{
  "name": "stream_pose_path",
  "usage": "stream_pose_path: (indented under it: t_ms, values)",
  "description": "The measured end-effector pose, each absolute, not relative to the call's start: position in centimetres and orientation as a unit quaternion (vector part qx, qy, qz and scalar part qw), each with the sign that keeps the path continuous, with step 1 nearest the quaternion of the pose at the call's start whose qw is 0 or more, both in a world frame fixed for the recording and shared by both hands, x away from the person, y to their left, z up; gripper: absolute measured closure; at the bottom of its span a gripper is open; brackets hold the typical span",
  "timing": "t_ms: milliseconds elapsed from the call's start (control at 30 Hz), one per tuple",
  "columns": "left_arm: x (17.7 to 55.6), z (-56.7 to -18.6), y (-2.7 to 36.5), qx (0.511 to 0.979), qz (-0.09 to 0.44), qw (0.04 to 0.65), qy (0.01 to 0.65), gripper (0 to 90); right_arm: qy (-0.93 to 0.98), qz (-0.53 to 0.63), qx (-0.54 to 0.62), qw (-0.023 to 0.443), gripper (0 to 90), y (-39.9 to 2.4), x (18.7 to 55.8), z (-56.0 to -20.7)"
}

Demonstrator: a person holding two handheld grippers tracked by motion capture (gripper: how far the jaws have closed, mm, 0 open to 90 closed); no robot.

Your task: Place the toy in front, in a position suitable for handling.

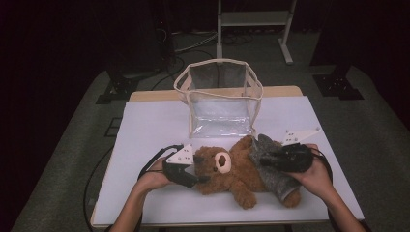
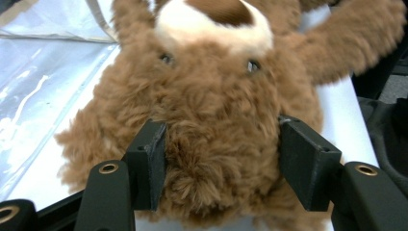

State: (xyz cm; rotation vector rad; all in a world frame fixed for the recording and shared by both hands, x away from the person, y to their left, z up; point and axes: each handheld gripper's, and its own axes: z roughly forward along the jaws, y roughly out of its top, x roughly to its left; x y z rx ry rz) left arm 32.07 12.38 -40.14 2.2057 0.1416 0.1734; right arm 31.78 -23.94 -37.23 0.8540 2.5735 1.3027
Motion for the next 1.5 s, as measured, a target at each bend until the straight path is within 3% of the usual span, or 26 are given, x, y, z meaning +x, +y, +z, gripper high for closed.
stream_pose_path:
  t_ms: [233,367,467,600,633,800,900,1067,1167,1267,1300,1500]
  values:
    - [32.5,-40.2,12.3,0.883,0.075,0.456,0.08,42.5,0.858,0.436,0.264,0.064,72.9,-21.8,32.5,-35.3]
    - [32.6,-40.1,12.1,0.881,0.086,0.455,0.094,42.7,0.878,0.441,0.184,0.036,72.8,-16.2,30.8,-34.0]
    - [32.7,-40.1,12.3,0.879,0.088,0.457,0.102,42.6,0.888,0.425,0.17,0.039,72.8,-14.9,30.5,-34.4]
    - [33.0,-39.8,13.1,0.876,0.089,0.462,0.109,42.2,0.902,0.386,0.189,0.052,73.0,-15.8,31.4,-36.4]
    - [33.2,-39.6,13.5,0.872,0.087,0.469,0.11,42.7,0.892,0.399,0.21,0.033,73.2,-17.4,32.1,-37.0]
    - [33.3,-39.8,13.4,0.874,0.086,0.465,0.115,43.9,0.89,0.398,0.219,0.042,73.2,-18.3,32.5,-35.8]
    - [33.3,-40.3,12.9,0.879,0.087,0.455,0.113,45.8,0.89,0.412,0.19,0.047,73.2,-17.1,32.0,-32.7]
    - [33.1,-40.0,12.4,0.874,0.088,0.467,0.106,46.5,0.894,0.418,0.151,0.055,73.1,-14.3,32.1,-30.7]
    - [32.8,-39.9,12.3,0.878,0.094,0.46,0.098,46.4,0.91,0.388,0.139,0.054,72.7,-11.5,33.7,-32.1]
    - [32.9,-40.1,12.4,0.879,0.096,0.456,0.099,46.4,0.913,0.379,0.146,0.042,72.7,-11.6,34.3,-33.1]
    - [32.9,-40.2,12.4,0.876,0.09,0.463,0.099,46.4,0.904,0.395,0.164,0.015,72.8,-12.5,34.8,-33.4]
    - [32.7,-40.0,12.1,0.882,0.097,0.454,0.087,46.4,0.898,0.399,0.184,0.008,72.7,-12.7,36.1,-32.7]
